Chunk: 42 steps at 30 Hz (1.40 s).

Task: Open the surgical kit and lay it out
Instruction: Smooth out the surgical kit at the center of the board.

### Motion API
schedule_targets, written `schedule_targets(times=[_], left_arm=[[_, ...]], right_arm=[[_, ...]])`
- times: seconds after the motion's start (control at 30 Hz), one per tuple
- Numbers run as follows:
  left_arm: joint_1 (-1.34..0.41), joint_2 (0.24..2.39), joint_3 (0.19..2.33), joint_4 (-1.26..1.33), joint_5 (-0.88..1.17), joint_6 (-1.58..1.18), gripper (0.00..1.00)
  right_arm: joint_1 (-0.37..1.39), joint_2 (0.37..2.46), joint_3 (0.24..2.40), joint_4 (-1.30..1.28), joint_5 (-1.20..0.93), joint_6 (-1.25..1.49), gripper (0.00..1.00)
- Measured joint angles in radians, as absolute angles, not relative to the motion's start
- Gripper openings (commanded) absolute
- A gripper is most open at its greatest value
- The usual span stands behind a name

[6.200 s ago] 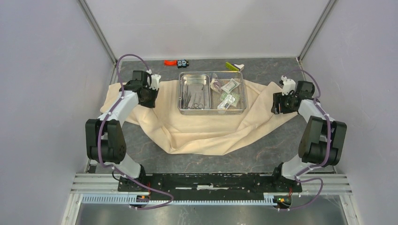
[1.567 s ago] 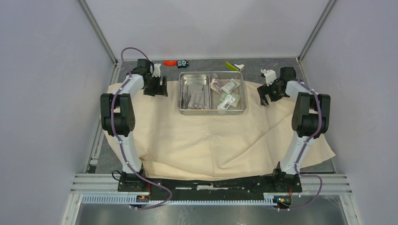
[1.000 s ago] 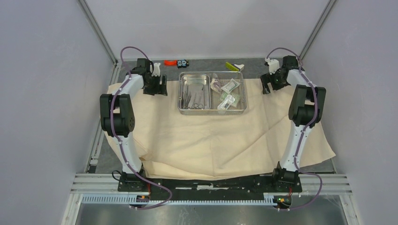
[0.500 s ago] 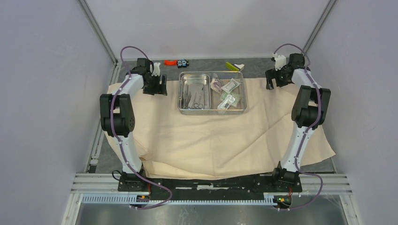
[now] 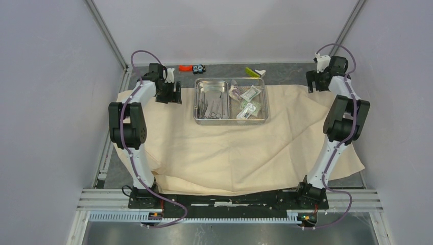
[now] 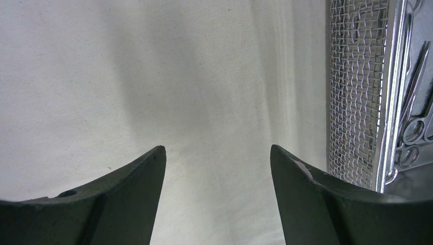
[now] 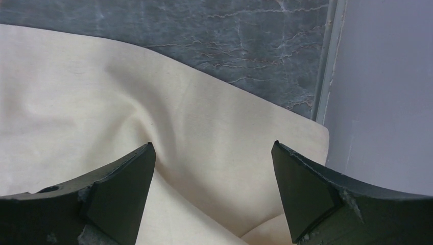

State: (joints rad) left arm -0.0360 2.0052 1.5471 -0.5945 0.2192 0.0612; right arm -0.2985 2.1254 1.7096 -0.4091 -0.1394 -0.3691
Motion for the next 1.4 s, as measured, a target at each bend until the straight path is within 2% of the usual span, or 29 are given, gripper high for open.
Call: schedule_targets(times=[0.57,0.8,1.07,1.23,1.4], left_arm=[[-0.036,2.005,1.543,-0.587,0.220,0.061,0.80],[-0.036,2.005,1.543,-0.585,0.217,0.061,0.80],[-0.024,2.005,1.530,-0.559,0.194,0.060,0.80],[0.020,2.005,1.501,-0.533,0.192,0.049,0.80],[0.077,2.005,1.498,-0.489,0.234,0.005,0.81]], right_arm=[[-0.296,2.281,1.787,-0.389,0.020,-0.409,0.85],[-0.281,2.357,1.895,-0.361,0.075,-0.413,0.90],[-0.258,2.370,1.911,-0.333,0.158,-0.437,0.92],[-0.256,2.315,1.813,-0.276,0.138,-0.426,0.92],[-0.253,2.162,1.635,-0.259,0.000,-0.386,0.95]])
